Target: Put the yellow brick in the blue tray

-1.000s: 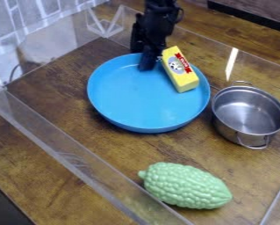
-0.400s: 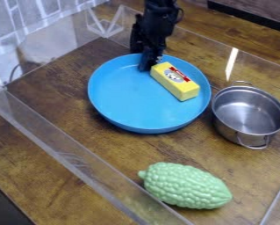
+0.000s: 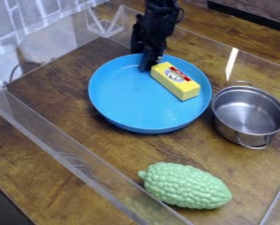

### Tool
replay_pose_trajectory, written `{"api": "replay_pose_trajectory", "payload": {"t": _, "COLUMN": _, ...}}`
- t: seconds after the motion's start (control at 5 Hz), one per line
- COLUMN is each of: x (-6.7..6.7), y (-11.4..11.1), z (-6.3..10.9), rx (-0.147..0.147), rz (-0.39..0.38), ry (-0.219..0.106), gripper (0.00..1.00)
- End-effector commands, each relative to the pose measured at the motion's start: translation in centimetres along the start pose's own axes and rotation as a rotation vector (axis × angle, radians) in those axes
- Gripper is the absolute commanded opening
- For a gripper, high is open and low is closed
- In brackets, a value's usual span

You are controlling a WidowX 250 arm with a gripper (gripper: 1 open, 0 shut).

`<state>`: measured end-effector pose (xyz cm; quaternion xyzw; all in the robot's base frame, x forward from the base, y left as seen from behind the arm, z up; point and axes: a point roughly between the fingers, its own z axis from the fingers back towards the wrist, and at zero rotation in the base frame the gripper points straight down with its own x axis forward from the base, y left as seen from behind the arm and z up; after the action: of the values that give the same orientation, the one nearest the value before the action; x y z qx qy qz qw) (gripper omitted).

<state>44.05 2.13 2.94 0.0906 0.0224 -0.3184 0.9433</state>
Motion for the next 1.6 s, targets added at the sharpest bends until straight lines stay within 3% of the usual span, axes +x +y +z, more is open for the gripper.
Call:
{"api": "replay_pose_trajectory", "payload": {"t": 0.0, "x": 0.2, "y": 0.8, "z": 3.3, "rx": 0.045, "rz": 0.007, "ry": -0.063, "gripper": 0.00}}
{"api": "replay_pose_trajectory", "payload": {"t": 1.4, "x": -1.2, "y": 3.2, "z": 5.7, "rx": 0.097, "rz": -0.028, "ry": -0.043, "gripper": 0.00}}
